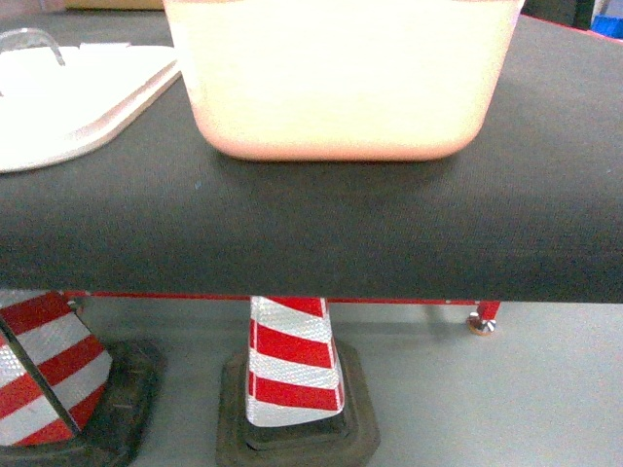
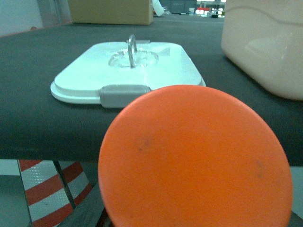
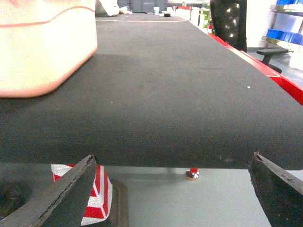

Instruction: Pick capacitor and pack into box

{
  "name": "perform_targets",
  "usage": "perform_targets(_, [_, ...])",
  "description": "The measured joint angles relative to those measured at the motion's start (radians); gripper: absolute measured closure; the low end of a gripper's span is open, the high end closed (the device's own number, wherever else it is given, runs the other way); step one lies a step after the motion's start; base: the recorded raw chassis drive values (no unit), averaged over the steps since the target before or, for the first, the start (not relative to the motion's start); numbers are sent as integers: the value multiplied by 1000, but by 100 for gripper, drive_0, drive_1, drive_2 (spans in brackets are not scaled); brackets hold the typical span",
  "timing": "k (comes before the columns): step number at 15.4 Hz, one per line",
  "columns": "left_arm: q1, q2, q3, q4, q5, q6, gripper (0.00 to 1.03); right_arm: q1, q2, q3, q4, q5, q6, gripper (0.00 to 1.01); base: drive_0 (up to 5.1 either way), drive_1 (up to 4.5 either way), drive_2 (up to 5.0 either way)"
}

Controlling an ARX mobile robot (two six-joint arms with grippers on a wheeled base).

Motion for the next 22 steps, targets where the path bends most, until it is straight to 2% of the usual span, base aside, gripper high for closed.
perform_targets(22, [0, 0, 0, 2, 0, 0, 59, 0, 0, 0, 0, 0, 0, 3, 0, 0, 0])
